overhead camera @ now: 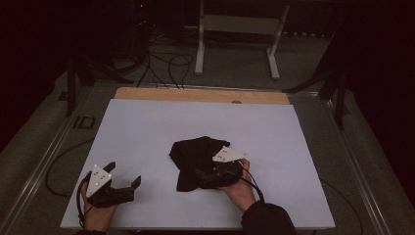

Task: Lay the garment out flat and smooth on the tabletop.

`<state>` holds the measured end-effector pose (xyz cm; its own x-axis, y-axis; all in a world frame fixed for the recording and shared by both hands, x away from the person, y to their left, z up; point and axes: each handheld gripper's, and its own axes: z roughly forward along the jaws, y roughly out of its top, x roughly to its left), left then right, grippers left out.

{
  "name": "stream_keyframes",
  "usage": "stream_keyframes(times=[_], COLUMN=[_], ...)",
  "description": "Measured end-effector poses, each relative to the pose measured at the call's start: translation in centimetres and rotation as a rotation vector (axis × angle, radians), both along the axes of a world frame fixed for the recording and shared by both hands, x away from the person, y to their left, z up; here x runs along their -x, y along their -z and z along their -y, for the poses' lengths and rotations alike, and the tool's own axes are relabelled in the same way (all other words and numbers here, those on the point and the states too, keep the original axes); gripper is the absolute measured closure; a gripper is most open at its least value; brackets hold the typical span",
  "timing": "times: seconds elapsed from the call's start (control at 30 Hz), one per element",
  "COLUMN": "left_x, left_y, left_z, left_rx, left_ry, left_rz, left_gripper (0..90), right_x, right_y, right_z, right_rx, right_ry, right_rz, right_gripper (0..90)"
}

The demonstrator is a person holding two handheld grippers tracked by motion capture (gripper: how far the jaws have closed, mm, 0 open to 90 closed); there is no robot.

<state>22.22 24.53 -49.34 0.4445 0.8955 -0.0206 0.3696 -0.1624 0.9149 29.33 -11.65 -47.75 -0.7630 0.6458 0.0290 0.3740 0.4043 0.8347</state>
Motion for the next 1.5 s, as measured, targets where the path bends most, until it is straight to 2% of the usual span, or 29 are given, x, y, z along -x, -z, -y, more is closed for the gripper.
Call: stream_keyframes(times=[0.17,0.2,0.37,0.47,0.53,0.57,0.67,0.73,0.87,1.07,1.27,1.37,1.5], left_x=[0.0,0.0,0.0,0.0,-0.1,-0.1,-0.1,-0.1,0.0,0.0,-0.1,-0.1,-0.1], left_y=[0.0,0.0,0.0,0.1,0.1,0.1,0.1,0.1,0.1,0.1,0.1,0.2,0.2], left_z=[0.0,0.0,0.1,0.1,0.1,0.1,0.1,0.1,0.1,0.0,0.1,0.1,0.1], left_rx=[0.000,0.000,-0.006,-0.004,-0.004,-0.005,-0.004,-0.004,-0.005,-0.005,-0.006,-0.007,-0.008], left_ry=[0.003,0.004,0.005,0.005,0.006,0.007,0.006,0.006,0.005,0.004,0.003,0.003,0.000], left_rz=[-0.001,-0.001,-0.001,-0.001,-0.002,-0.002,-0.002,-0.003,-0.002,-0.002,-0.004,-0.006,-0.007], left_gripper=[0.0,0.0,0.0,0.0,0.0,0.0,0.0,0.0,0.0,0.1,0.1,0.1,0.1], right_x=[-0.6,-1.1,-1.6,-1.7,-1.8,-1.8,-1.8,-1.7,-1.5,-0.6,0.7,1.3,1.9], right_y=[0.3,0.8,1.4,1.7,1.8,1.8,1.6,1.3,0.6,-0.5,-1.4,-1.3,-1.1], right_z=[-0.7,-1.4,-2.3,-2.7,-2.8,-2.7,-2.5,-2.2,-1.3,0.4,3.6,5.2,7.3], right_rx=[0.004,0.015,0.042,0.069,0.079,0.080,0.070,0.060,0.033,0.025,0.043,0.072,0.077], right_ry=[-0.005,-0.007,-0.024,-0.027,-0.033,-0.037,-0.045,-0.036,-0.020,0.007,0.050,0.070,0.113], right_rz=[-0.021,-0.037,-0.047,-0.047,-0.048,-0.049,-0.046,-0.039,-0.032,-0.011,0.014,0.026,0.019], right_gripper=[16.5,21.8,35.3,45.8,54.9,62.2,79.3,85.1,86.5,86.7,86.6,86.6,86.3])
